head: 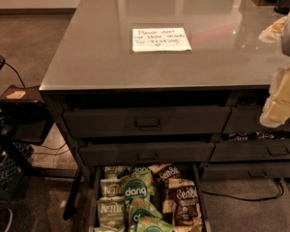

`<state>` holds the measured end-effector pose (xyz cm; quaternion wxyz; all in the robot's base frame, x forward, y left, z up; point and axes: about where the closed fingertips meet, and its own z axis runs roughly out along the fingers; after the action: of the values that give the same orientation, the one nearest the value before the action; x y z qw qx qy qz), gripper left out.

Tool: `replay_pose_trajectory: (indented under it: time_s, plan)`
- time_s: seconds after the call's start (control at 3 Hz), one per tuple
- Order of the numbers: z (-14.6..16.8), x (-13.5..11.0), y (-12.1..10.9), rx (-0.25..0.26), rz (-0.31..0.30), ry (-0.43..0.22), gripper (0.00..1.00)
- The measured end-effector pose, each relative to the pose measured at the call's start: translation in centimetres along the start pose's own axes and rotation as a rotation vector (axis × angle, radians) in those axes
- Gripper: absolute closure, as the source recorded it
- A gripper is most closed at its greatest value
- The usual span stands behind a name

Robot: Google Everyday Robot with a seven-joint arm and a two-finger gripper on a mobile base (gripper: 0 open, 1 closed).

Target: Pick brown chip bag from bottom drawer and place on counter

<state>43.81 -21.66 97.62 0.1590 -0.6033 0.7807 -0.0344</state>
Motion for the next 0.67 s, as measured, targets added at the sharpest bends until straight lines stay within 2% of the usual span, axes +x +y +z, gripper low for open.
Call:
replay_pose_trajectory:
  time_s: [0.33, 0.67]
  plan:
    - [0.0, 0.0, 0.0, 0.0, 0.0, 0.0, 0.0]
    - [2.0, 0.3, 1.1, -0.013, 0.006, -0.039, 0.0]
